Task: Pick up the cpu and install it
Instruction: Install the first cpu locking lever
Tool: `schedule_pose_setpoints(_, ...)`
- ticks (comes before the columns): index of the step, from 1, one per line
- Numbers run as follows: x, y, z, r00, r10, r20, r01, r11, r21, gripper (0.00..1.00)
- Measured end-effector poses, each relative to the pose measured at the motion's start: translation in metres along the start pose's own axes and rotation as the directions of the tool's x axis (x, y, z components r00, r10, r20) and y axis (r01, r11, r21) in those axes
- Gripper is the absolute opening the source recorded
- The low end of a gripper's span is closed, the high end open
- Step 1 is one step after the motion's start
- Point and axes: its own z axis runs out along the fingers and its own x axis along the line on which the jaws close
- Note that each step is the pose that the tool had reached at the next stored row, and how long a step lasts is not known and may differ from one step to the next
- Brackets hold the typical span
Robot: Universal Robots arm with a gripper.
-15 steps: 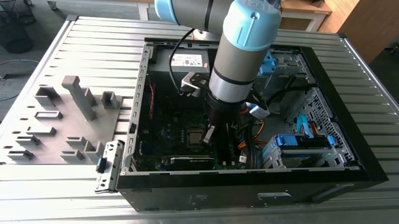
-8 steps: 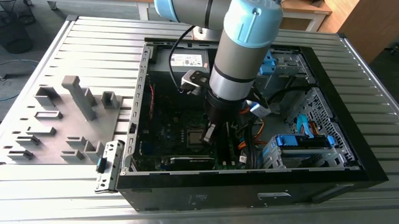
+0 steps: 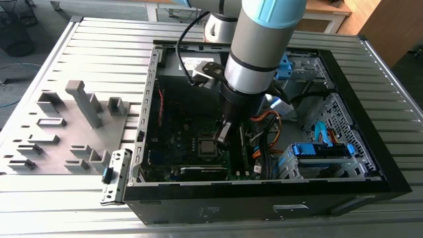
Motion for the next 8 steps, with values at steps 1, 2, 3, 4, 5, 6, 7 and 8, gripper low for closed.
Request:
schedule_pose_setpoints(1, 0.0005, 0.0, -0.003, 1.0, 0.0, 0.0, 0.0, 1.0, 0.0, 0.11)
schedule_pose_setpoints(2, 0.0007, 0.0001, -0.0045, 1.0, 0.0, -0.0001, 0.0, 1.0, 0.0001, 0.11)
schedule_pose_setpoints(3, 0.0007, 0.0001, -0.0045, 1.0, 0.0, 0.0003, 0.0, 1.0, -0.0001, 0.11)
schedule_pose_setpoints(4, 0.0007, 0.0001, -0.0047, 1.0, 0.0, 0.0004, 0.0, 1.0, -0.0001, 0.11)
schedule_pose_setpoints(5, 0.0008, 0.0001, -0.005, 1.0, 0.0, 0.0001, 0.0, 1.0, 0.0, 0.11)
schedule_pose_setpoints(6, 0.001, 0.0004, -0.0051, 1.0, 0.0, 0.0001, 0.0, 1.0, -0.0001, 0.11)
schedule_pose_setpoints(7, 0.0017, 0.0014, -0.0051, 1.0, -0.001, 0.0054, 0.001, 1.0, -0.0029, 0.11)
schedule_pose_setpoints(8, 0.0022, 0.0025, -0.0049, 0.9998, -0.002, 0.0176, 0.002, 1.0, -0.0094, 0.11)
